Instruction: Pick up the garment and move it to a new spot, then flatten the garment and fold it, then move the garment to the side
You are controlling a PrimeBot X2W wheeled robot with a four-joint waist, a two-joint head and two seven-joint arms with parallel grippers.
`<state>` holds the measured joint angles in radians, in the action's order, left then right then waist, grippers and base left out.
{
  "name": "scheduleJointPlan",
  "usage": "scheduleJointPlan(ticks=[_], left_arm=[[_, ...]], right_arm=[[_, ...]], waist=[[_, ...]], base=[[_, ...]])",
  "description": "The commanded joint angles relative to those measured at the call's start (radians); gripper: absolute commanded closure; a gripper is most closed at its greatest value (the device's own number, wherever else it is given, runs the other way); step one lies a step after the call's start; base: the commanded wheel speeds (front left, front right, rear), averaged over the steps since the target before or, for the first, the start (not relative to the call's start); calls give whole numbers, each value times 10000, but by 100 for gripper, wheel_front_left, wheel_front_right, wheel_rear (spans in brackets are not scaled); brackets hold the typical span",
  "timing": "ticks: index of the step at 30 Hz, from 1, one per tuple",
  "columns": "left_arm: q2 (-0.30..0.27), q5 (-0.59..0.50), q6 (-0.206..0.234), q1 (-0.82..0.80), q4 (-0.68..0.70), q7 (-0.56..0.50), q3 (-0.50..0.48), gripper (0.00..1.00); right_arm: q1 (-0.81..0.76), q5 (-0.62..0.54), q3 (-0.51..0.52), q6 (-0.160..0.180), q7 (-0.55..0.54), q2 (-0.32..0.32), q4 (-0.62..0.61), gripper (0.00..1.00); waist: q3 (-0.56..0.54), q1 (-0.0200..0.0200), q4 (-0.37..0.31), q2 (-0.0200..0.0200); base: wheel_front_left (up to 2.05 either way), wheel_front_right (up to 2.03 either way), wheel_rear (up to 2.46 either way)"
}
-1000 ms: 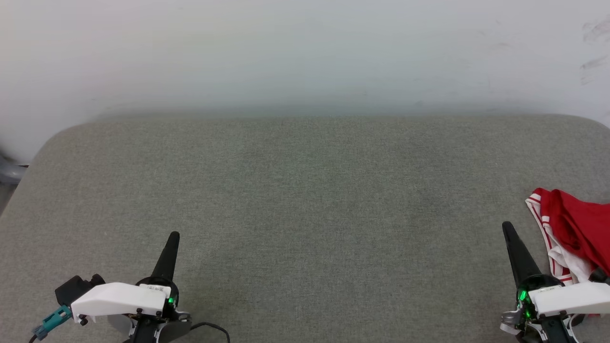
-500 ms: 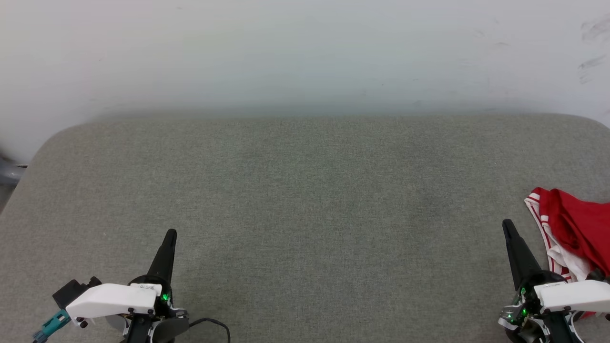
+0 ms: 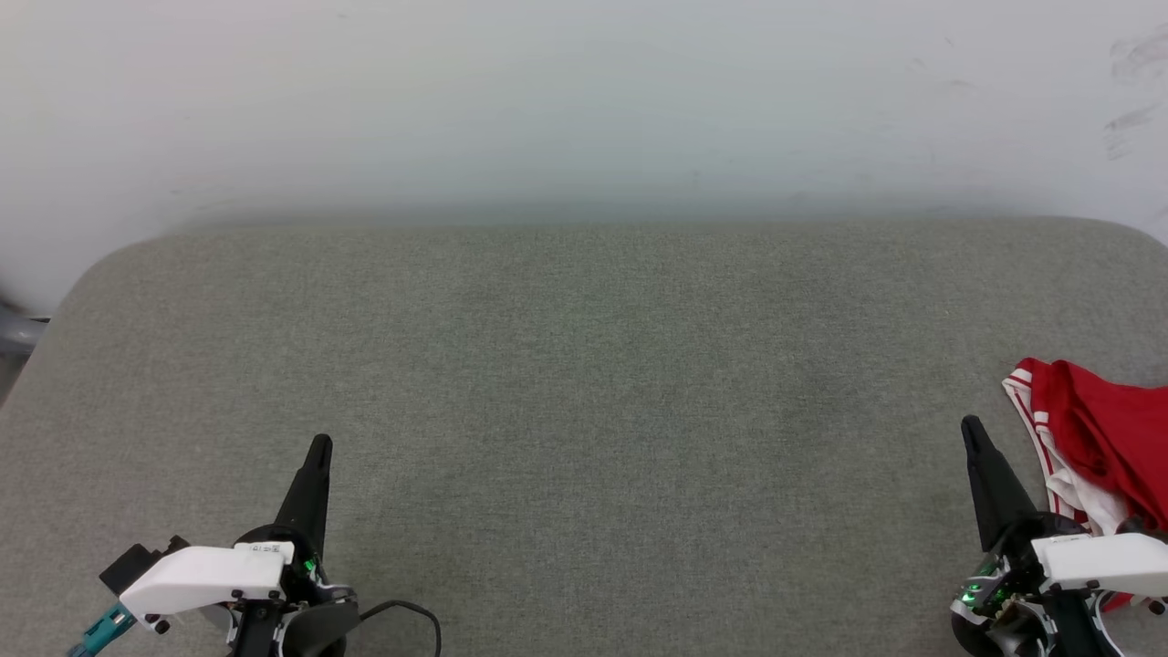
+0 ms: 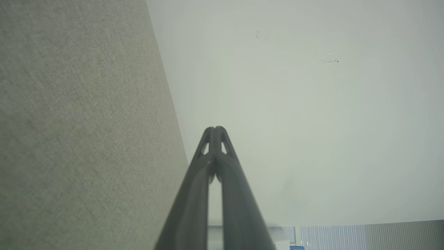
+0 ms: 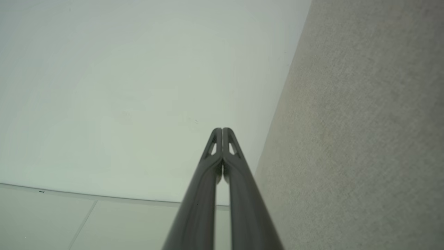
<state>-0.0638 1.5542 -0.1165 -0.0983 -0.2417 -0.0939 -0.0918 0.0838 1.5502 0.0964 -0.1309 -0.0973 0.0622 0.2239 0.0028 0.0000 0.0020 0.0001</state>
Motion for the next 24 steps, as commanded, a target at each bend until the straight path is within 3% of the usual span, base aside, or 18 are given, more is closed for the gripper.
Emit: scheduleJointPlan(ticks=[1,10,24], left_arm=[[22,135,-95,-133,-5,-51,-65,100],[138,623,-176,-144,-47,-198,-241,100],[141,603,-170,-143,-44,-217,-250,100]], right_arm=[[211,182,6,3,-2,16,38,100],[315,782,13,3,-43,2,239,100],[302,736,46,3,-61,-27,240,100]], waist=[[0,0,-2,-1],[3,0,-19,-1],[3,0,-20,-1]], base=[[0,0,0],[0,0,0],[0,0,0]])
